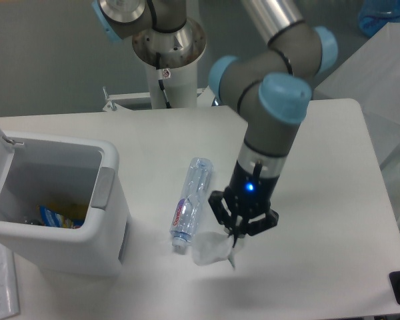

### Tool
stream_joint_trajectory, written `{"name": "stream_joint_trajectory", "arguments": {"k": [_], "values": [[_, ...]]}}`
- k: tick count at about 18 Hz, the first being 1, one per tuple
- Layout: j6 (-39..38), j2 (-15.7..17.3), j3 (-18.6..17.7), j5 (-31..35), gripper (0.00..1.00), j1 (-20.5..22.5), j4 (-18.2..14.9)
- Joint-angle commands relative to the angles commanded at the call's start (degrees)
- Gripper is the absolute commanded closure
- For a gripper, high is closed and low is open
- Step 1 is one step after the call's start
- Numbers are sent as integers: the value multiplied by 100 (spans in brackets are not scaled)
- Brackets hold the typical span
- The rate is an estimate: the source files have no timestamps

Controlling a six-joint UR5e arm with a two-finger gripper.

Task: Place the trash in the trash can
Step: 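Lift the wrapper, carry it over the white bin, and release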

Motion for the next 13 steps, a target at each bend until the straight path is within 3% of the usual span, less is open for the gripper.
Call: {"name": "stream_joint_trajectory", "arguments": {"k": [7,13], "values": [[-668,835,-26,-959,100,-281,0],[-879,863,-88,-951,100,-1036,0]]}}
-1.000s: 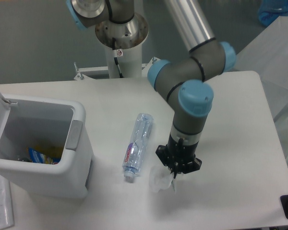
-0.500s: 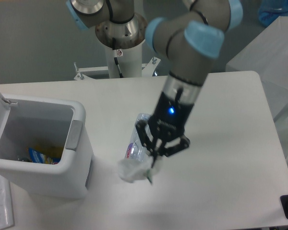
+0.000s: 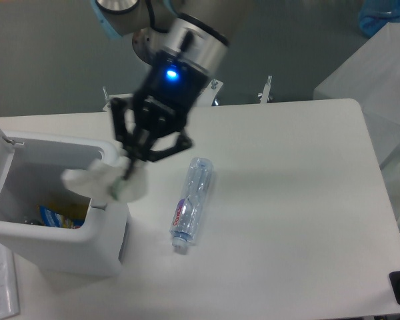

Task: Place the trash in the trash can
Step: 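Lift the wrapper, carry it over the white bin, and release, then move the open gripper back over the clear water bottle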

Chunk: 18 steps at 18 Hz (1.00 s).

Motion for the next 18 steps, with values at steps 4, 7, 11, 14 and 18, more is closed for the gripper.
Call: {"name": "stream_joint_trajectory", "arguments": {"k": [4,7,11,14,18], "values": [[-1,-27,-184,-9,100,-352,9],[26,-70,-273,-9,71,-370,17],[79,-158,-281,-9,1,-379,88],[61,-193,-281,0,0,-379,88],[88,-246,-290,0,0,-309,97]]}}
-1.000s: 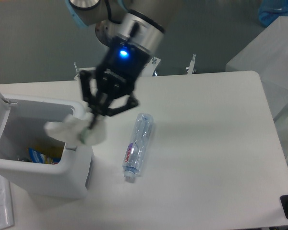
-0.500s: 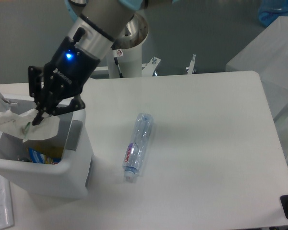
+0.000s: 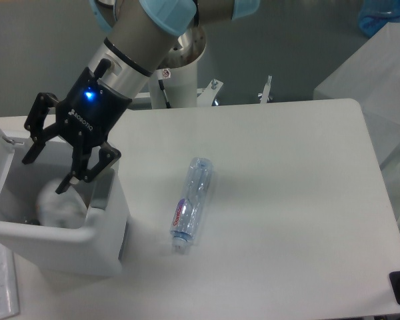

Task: Place the trash in the trash can
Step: 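Move the open gripper back over the clear water bottle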

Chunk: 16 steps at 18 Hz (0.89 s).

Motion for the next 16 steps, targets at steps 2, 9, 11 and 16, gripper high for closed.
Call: {"name": "stream_joint_trajectory", "arguments": {"k": [2,9,11,16], "values": [[-9,-219,70,0,0,428,61],[-185,-1203,387,88,0,1204,9],[-158,-1380,361,306,0,1257,9],[-150,-1757,404,1079,0,1223,-481]]}}
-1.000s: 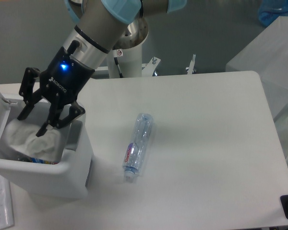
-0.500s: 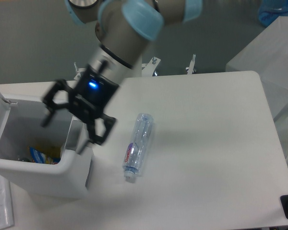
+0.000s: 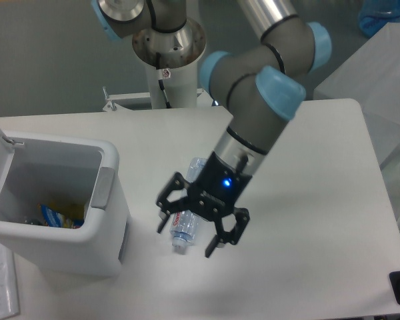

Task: Place the trash in the trash can
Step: 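Move the open gripper back over the clear water bottle, then lower the gripper around the bottle's cap end and close it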

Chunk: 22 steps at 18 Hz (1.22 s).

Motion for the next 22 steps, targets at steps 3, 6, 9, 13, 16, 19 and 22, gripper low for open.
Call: {"name": "stream_joint_trajectory", "arguments": {"k": [3,6,9,13,16,19,22], "values": [[35,-211,97,537,0,-149,-362],[44,-422,106,862,1,-290,-502],[35,-624,237,1222,1,-448,-660],[35,-722,378,1417,1,-492,-1135],[26,-800,466,1548,1,-545,-1197],[9,-941,492,1838,1,-650,-1206],[-26,-1012,501,1970,1,-730,-1206]]}}
